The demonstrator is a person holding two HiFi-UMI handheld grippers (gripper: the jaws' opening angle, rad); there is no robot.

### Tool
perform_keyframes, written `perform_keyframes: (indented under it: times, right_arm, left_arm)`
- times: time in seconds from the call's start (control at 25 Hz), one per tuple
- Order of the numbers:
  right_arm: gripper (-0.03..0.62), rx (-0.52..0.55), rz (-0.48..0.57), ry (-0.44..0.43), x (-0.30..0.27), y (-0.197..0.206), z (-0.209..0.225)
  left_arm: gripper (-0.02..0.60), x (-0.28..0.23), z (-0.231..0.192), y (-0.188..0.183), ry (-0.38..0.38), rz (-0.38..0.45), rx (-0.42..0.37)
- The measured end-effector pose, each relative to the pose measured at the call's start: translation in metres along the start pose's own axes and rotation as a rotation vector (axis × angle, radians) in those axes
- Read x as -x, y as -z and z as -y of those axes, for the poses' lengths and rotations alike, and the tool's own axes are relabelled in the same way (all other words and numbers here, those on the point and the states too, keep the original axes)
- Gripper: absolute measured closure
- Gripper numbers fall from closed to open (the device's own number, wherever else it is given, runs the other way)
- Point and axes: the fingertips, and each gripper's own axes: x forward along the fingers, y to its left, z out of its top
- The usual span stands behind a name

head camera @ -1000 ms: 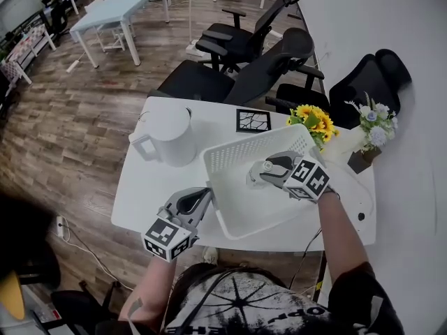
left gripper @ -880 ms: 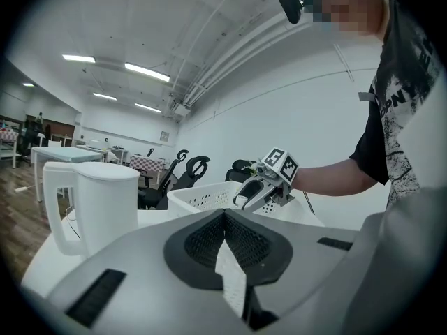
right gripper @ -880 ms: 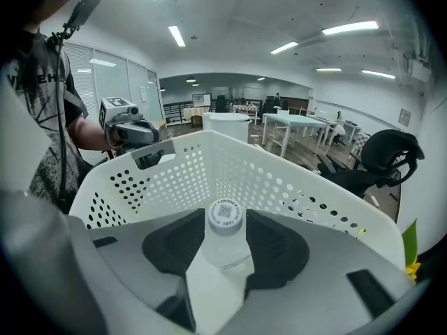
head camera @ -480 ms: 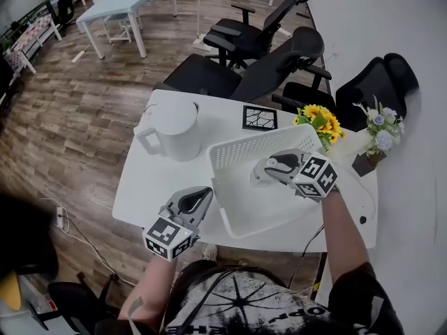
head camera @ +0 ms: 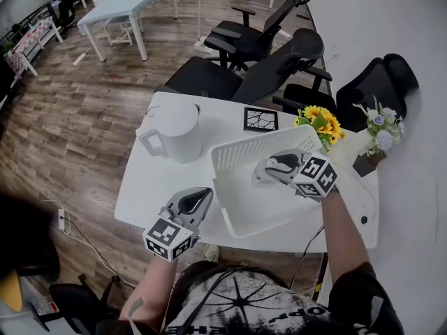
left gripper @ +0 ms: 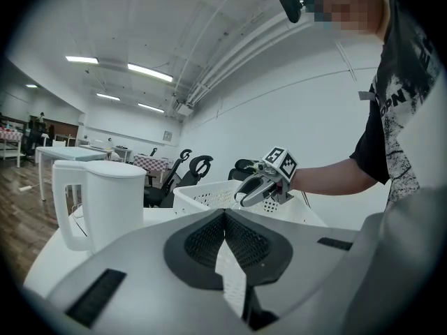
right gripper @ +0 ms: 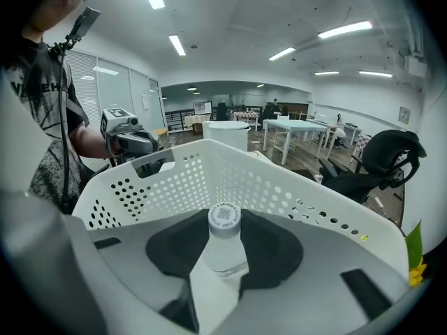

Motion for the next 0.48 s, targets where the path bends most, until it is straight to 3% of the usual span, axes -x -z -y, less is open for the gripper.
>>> perform_keyframes:
  times: [0.48]
  right_arm:
    - [0.442, -0.011, 0.054, 0.053, 0.016, -0.016, 0.003]
  left_arm:
    - [0.572, 0.003, 0.002, -0.006, 0.018, 0.009, -0.025]
